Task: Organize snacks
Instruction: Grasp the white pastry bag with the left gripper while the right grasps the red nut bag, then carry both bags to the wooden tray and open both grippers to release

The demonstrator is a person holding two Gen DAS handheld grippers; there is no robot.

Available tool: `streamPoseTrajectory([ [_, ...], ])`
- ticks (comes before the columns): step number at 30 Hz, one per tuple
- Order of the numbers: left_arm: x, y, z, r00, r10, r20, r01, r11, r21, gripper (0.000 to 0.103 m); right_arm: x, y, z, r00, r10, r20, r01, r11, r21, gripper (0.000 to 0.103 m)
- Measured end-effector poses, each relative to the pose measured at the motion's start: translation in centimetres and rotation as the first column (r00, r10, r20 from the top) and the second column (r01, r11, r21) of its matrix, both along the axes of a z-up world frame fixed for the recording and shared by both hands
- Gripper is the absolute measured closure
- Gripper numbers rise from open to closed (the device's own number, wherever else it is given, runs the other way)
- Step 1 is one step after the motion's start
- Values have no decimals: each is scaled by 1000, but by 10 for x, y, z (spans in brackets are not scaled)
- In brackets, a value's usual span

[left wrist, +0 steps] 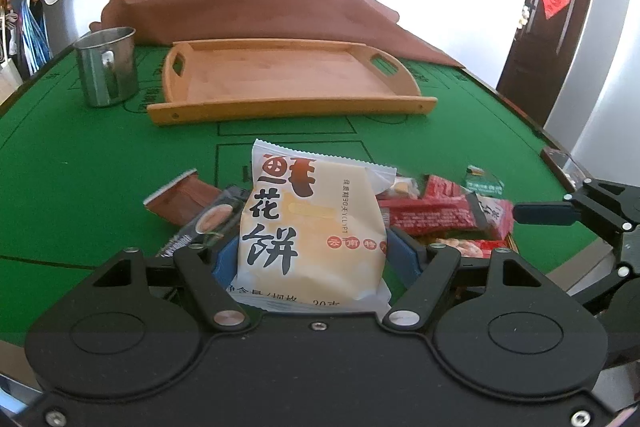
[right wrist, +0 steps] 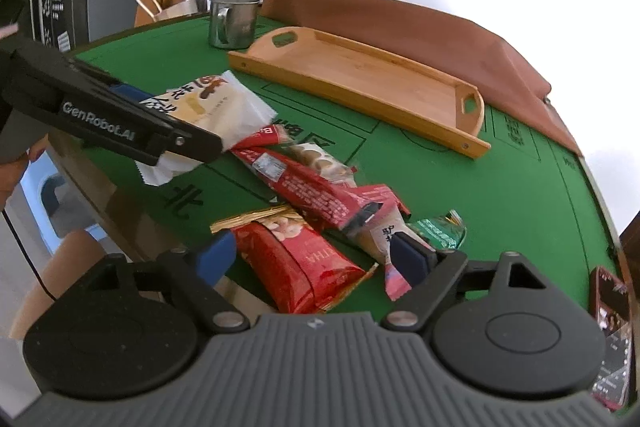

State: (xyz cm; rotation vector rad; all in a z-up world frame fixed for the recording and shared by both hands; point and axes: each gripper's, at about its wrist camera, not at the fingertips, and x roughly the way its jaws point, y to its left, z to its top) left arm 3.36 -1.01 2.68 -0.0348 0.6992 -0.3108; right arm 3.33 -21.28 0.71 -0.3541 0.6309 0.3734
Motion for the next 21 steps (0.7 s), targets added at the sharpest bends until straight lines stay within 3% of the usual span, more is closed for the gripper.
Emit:
streamPoseTrajectory([
  [3, 2, 4, 0, 1000, 11, 3, -11, 1000, 6, 30, 5, -1, -1, 1000, 10, -28, -10, 1000, -6, 17],
  [5, 3, 5, -1, 1000, 19, 3, -19, 1000, 6, 30, 9, 2, -2, 998, 29, -49, -30, 999, -18, 31],
  [11, 5, 12, -1, 999, 42, 1, -42, 999, 1, 30, 20, 19, -11, 992, 84, -96, -89, 995, -54, 41],
  [14, 5, 15, -1, 999, 52, 2, -52, 999, -2, 30, 29, 22, -16, 988, 83, -133, -87, 996, -20, 45],
  [16, 5, 17, 0, 998, 61, 1, -61, 998, -5, 30, 34, 22, -15, 986, 63, -156, -61, 998, 16, 54],
  [21, 6, 25, 4, 996, 89, 13, -89, 996, -5, 30, 33, 17, -1, 981, 37, -191, -17, 994, 106, 56],
])
